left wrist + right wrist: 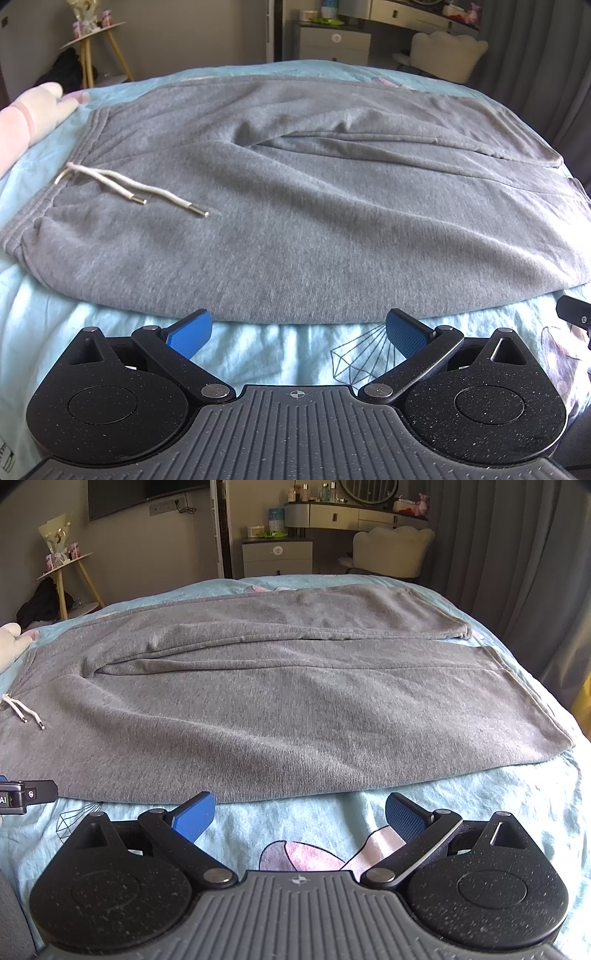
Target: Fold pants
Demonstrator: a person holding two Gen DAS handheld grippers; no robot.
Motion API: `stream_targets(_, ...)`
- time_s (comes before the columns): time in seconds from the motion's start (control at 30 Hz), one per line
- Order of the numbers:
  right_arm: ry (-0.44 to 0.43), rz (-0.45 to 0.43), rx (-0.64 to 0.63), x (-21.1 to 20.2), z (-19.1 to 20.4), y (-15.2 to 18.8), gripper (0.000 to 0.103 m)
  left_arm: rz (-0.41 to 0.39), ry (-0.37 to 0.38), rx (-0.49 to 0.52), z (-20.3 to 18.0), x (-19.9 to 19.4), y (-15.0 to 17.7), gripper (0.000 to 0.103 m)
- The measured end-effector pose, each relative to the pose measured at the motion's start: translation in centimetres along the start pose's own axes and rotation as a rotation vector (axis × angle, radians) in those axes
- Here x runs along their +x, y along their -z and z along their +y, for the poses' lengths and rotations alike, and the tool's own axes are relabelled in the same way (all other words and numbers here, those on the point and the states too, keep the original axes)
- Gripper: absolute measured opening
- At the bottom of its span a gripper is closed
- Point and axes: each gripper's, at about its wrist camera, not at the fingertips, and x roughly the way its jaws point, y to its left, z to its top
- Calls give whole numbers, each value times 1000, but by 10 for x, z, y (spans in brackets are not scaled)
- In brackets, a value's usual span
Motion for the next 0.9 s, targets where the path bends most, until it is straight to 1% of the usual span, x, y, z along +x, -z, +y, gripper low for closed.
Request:
stream_targets(0.13,-7,13,-10,1,2,1,99,3,3,0,0,0,0,103)
stream_targets(0.3,-52,46,1,4,2,-1,99,0,-2,3,-1,-2,-1,103)
stream_targets(0.4,-115,99,72,11,-7,-5,99,-22,-23,-2,-1,-6,-2,103)
stream_targets(0.47,-178,153,157,20,-21,-11,99,-33,-30,-18,1,-9,-4,103)
stream_targets(0.5,-189,156,196,24,-29,-16,99,-38,-32,-30,3,-11,-6,103)
stream_targets(0.53,-168,147,222,28,-37,-22,99,-40,-31,-41,4,-11,-7,103)
stream_targets(0.6,-72,142,232,39,-50,-36,99,-33,-33,-77,9,-11,-12,103)
stream_targets(0.63,-23,155,238,48,-58,-42,99,-29,-30,-97,12,-10,-15,103)
stream_targets(0.7,5,193,257,69,-68,-52,99,-34,-20,-152,20,-8,-24,103)
stream_targets(0.73,19,227,271,82,-74,-55,99,-49,-19,-190,25,-8,-30,103)
stream_targets(0.8,43,258,288,100,-81,-57,99,-96,-13,-258,34,-7,-44,103)
stream_targets(0.9,77,224,275,109,-79,-53,99,-183,-41,-346,48,-3,-71,103)
